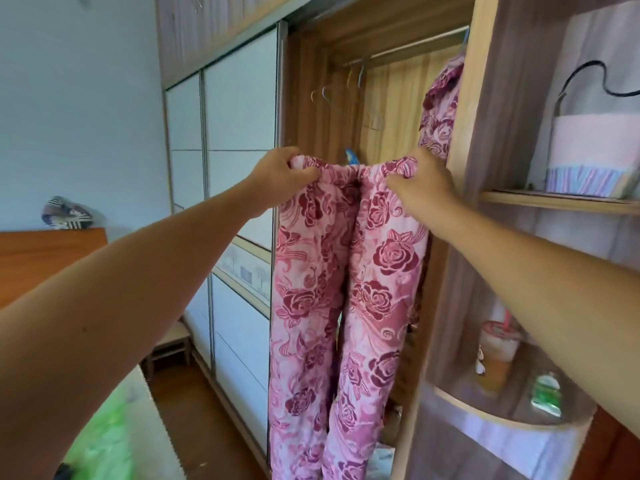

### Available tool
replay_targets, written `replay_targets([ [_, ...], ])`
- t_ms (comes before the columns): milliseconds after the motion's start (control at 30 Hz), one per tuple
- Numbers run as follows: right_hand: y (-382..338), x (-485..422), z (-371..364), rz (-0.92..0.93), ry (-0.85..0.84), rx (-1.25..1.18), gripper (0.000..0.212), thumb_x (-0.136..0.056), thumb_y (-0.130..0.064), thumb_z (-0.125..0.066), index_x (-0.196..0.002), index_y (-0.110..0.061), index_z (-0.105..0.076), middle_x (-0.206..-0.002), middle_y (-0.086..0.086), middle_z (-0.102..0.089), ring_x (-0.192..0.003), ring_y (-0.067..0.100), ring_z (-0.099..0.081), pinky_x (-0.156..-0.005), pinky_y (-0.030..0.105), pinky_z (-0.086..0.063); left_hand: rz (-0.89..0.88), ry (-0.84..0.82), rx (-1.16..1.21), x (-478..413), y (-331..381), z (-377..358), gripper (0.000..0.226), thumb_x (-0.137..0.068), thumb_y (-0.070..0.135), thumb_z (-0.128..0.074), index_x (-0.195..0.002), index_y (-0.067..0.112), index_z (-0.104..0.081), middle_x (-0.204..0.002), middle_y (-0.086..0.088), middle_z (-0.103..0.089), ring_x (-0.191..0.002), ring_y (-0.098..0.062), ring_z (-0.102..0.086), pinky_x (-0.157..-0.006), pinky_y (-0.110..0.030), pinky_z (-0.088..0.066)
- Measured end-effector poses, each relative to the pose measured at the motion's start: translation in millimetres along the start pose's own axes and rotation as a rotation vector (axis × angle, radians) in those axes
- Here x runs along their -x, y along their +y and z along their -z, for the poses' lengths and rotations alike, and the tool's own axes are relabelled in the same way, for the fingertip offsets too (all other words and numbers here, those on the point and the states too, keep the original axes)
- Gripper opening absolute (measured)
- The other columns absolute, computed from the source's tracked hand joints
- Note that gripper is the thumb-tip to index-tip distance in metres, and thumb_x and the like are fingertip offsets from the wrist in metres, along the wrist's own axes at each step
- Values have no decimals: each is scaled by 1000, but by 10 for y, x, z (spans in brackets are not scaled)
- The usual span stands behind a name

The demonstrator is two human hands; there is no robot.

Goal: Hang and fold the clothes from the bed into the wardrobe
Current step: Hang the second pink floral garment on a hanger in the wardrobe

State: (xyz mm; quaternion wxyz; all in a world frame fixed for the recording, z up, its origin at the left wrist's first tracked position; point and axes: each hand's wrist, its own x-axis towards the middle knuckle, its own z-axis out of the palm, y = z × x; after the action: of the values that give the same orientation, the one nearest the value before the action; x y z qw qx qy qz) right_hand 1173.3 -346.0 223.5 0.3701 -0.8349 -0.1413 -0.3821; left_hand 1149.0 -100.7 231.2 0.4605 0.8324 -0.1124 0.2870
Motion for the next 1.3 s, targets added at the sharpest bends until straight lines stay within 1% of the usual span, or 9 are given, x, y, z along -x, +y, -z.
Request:
replay_targets([
  [133,323,-329,-220,67,-32,-73,22,-87,-25,-64,-92,-25,-43,-71,-4,-50,-60,21,-55,-50,31,-40,4,104,-74,-258,-108,-257,12,-88,34,-70,-80,26,-65,-83,-1,-74,-77,-17,-74,-65,-33,-63],
  [267,566,-599,-460,121,17,-74,22,-86,-20,-61,-86,-23,-40,-67,-6,-46,-55,9,-43,-45,31,-27,13,197,-82,-486,-210,-452,12,-86,32,-69,-76,27,-65,-73,6,-72,-72,-13,-73,-55,-25,-58],
  [367,660,-762,-653,118,35,-130,18,-85,-17,-60,-91,-21,-43,-70,-6,-47,-62,17,-47,-48,33,-29,35,232,-37,-614,-287,-573,13,-88,31,-68,-75,29,-64,-62,14,-70,-64,-6,-72,-49,-18,-52],
  [500,698,-988,-859,96,36,-155,19,-85,-14,-55,-94,-25,-43,-90,3,-59,-83,30,-55,-64,37,-41,39,262,-45,-823,-356,-673,13,-89,32,-67,-77,28,-63,-61,14,-68,-60,-2,-70,-46,-16,-49],
  [600,713,-1178,-986,74,77,-169,18,-84,-6,-48,-93,-21,-42,-94,5,-58,-86,30,-55,-65,37,-35,38,273,-48,-1028,-399,-714,13,-90,34,-66,-79,28,-62,-71,10,-70,-64,-5,-72,-48,-16,-51],
  [733,789,-1475,-1182,46,123,-181,22,-83,0,-44,-98,-15,-47,-100,9,-61,-86,31,-54,-64,37,-34,16,294,-23,-1399,-552,-790,17,-91,32,-66,-76,25,-59,-61,13,-69,-63,-6,-72,-44,-16,-49],
  [967,1175,-2185,-1986,-38,302,-122,23,-82,-1,-44,-93,-19,-49,-99,11,-64,-84,36,-54,-64,37,-34,-41,206,1,-2451,-1268,-1041,21,-92,34,-67,-94,14,-65,-89,-7,-75,-77,-19,-75,-70,-43,-64],
  [1133,1582,-2891,-2558,-117,444,-87,23,-78,-2,-41,-87,-21,-48,-86,8,-60,-76,33,-52,-60,33,-28,-120,131,-58,-3424,-1900,-1173,19,-92,35,-67,-82,21,-60,-83,-2,-71,-75,-17,-72,-74,-46,-62],
  [1300,1953,-3479,-2800,-162,517,57,36,-78,-1,-45,-104,-17,-62,-101,17,-69,-92,39,-61,-66,34,-35,-210,54,-123,-4349,-2289,-1398,29,-91,31,-68,-89,2,-61,-81,-7,-66,-75,-23,-62,-75,-46,-54],
])
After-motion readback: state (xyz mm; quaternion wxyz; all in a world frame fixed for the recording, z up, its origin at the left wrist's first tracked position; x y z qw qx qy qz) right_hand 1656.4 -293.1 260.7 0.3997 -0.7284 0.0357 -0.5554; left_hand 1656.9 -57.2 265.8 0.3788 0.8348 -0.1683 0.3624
